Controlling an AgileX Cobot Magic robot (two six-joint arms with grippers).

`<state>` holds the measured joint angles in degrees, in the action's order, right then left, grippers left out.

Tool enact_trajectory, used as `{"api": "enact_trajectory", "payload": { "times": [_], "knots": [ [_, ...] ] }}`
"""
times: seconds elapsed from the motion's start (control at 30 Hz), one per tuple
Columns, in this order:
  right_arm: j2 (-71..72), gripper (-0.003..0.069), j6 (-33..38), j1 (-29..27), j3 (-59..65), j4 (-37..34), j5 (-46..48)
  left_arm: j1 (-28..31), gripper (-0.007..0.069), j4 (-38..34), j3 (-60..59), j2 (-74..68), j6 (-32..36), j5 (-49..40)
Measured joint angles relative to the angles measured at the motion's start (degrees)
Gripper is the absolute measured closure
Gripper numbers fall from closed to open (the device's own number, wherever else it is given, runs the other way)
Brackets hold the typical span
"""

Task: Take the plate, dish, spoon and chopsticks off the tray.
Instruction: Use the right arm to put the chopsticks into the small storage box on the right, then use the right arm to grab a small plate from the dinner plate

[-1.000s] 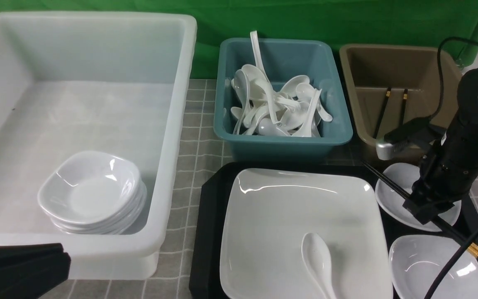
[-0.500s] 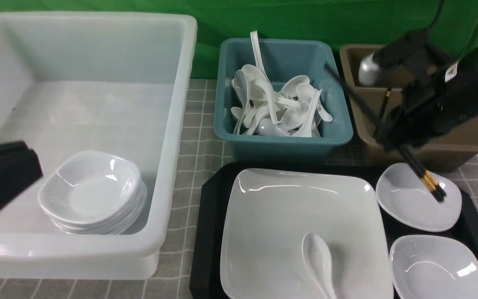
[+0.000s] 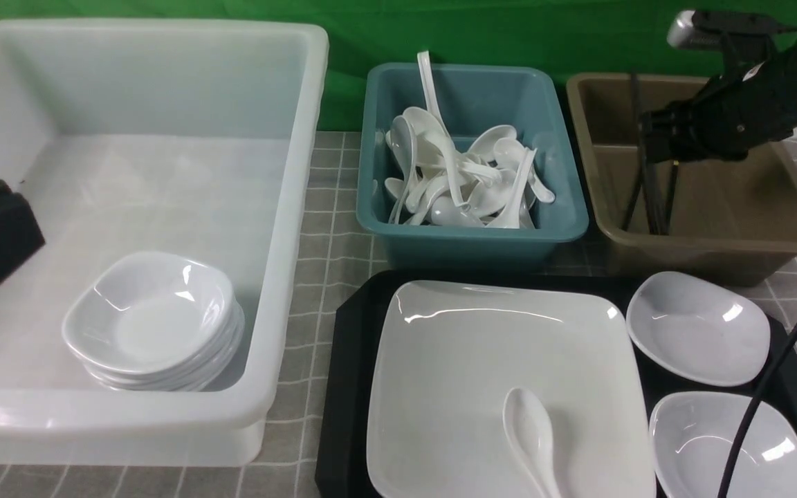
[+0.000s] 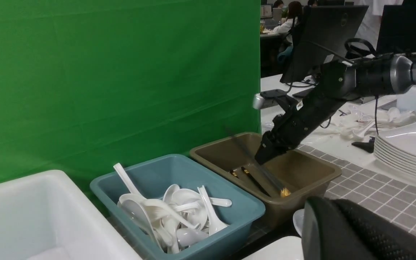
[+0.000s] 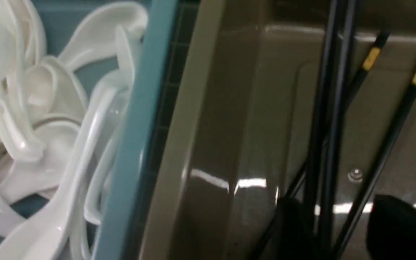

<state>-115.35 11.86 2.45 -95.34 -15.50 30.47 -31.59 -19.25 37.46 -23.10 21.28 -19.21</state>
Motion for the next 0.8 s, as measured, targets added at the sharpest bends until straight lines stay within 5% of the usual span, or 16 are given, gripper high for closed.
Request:
{"api": "enact_trajectory", "payload": {
  "times": [0.1,0.33,0.5,0.63,0.8],
  "knots": [
    [2.16,0.0207,1.2,-0.02,-0.76,-0.06,3.72,0.0,0.0603,1.87,-1.65,0.0,0.0,-0.13],
    [14.54,0.0357,2.39,2.15,1.31,4.53,19.27,0.0,0.0603,2.7,-2.86,0.0,0.93,-0.5],
    [29.72,0.0378,-0.72,13.52,22.76,14.49,24.32,0.0,0.0603,2.76,-2.93,0.0,2.56,-1.36],
    [37.63,0.0301,-2.08,21.54,38.81,18.18,21.99,0.0,0.0603,2.89,-2.93,0.0,2.79,-2.08],
    [40.62,0.0118,-3.46,28.11,54.87,19.53,11.55,0.0,0.0603,2.93,-2.93,0.0,2.84,-2.65]
  ]
}}
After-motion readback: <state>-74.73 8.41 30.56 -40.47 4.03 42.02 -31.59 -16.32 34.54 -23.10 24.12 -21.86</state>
